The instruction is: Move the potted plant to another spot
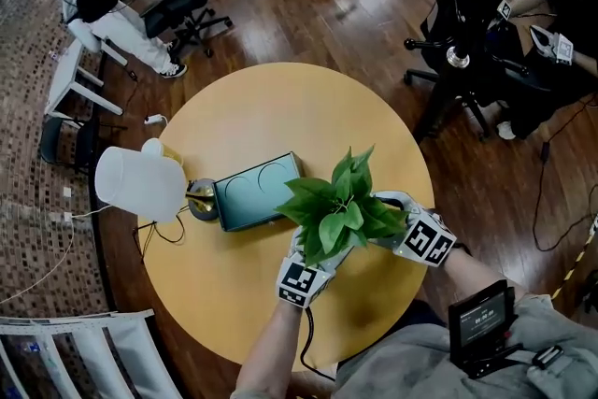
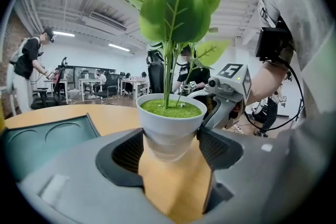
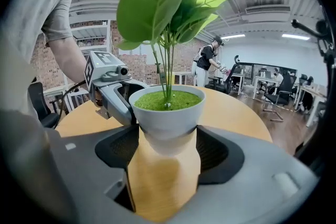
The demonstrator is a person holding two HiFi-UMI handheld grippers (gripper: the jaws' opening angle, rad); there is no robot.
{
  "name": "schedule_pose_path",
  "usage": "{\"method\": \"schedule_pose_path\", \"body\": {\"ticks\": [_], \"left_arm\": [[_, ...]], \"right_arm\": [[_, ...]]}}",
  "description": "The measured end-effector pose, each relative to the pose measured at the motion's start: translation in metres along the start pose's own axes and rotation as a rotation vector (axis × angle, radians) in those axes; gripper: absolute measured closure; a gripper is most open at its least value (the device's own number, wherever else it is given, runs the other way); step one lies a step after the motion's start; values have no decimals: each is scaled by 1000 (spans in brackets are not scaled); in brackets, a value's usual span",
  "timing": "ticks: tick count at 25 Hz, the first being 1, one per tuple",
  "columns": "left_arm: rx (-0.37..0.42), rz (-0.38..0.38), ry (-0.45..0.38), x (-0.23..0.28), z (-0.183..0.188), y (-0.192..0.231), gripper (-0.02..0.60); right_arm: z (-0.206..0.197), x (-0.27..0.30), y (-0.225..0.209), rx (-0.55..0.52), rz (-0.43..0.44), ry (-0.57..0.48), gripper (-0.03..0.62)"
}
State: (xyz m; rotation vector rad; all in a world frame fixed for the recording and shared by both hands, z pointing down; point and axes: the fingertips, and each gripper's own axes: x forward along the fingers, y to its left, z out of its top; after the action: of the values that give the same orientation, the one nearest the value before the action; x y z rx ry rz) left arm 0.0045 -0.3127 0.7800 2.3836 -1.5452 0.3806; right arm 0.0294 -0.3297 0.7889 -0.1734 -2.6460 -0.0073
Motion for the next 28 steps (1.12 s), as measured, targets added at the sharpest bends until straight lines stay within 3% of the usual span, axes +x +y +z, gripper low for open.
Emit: {"method": "schedule_pose_path", "body": {"ticks": [10,17,23,28], "left_arm": [[82,88,-64,-39,69,2,247],[100,142,-92,-85,82,-19,249],[101,185,-111,-142,93,-8,249],[81,223,-89,-149,87,-4,249]], "right_arm": [[72,-24,5,-73,12,-76,264],[97,-32,43,-110,38,-105,264],[141,-14,81,-132,72,-112,264],[141,-4,83,-147,107,-110,264]]}}
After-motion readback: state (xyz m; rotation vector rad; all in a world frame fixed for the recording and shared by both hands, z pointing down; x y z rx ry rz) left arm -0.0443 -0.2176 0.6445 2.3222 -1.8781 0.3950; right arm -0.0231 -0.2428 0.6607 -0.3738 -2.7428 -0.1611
